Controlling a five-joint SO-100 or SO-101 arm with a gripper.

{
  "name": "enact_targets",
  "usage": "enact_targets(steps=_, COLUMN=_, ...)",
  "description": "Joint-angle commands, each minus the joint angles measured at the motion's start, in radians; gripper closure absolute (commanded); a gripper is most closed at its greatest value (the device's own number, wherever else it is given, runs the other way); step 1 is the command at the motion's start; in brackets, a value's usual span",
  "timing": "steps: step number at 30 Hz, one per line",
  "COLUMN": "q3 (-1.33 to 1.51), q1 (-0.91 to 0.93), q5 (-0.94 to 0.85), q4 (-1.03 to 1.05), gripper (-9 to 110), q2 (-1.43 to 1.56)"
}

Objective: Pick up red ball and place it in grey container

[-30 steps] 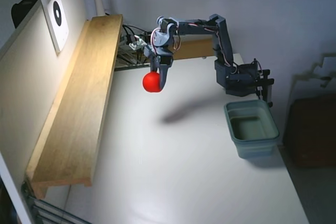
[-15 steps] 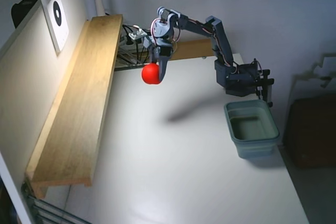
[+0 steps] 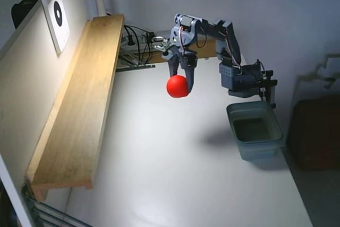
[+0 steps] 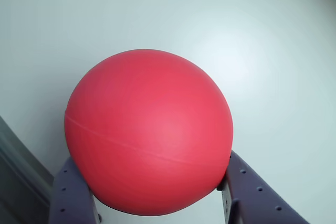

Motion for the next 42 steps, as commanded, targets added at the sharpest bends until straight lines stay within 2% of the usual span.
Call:
enact_targets(steps=1, q3=-0.037, q1=-0.104, q5=0.003, q4=0.008, gripper=78, q2=0.014)
enact_targets(steps=19, q3=-0.037, q1=-0.634, q5=0.003, q4=0.008, gripper=78, q2=0.014)
enact_targets(steps=30, q3=-0.037, q1=-0.645, q5=0.003, q4=0.008, gripper=78, q2=0.014)
enact_targets(steps=31, q3=-0.037, q1=-0.645, q5=0.003, q4=0.008, gripper=63, q2=0.014)
enact_targets(steps=42, q3=-0.037, q1=-0.645, q5=0.003, q4=0.008, gripper=63, q2=0.014)
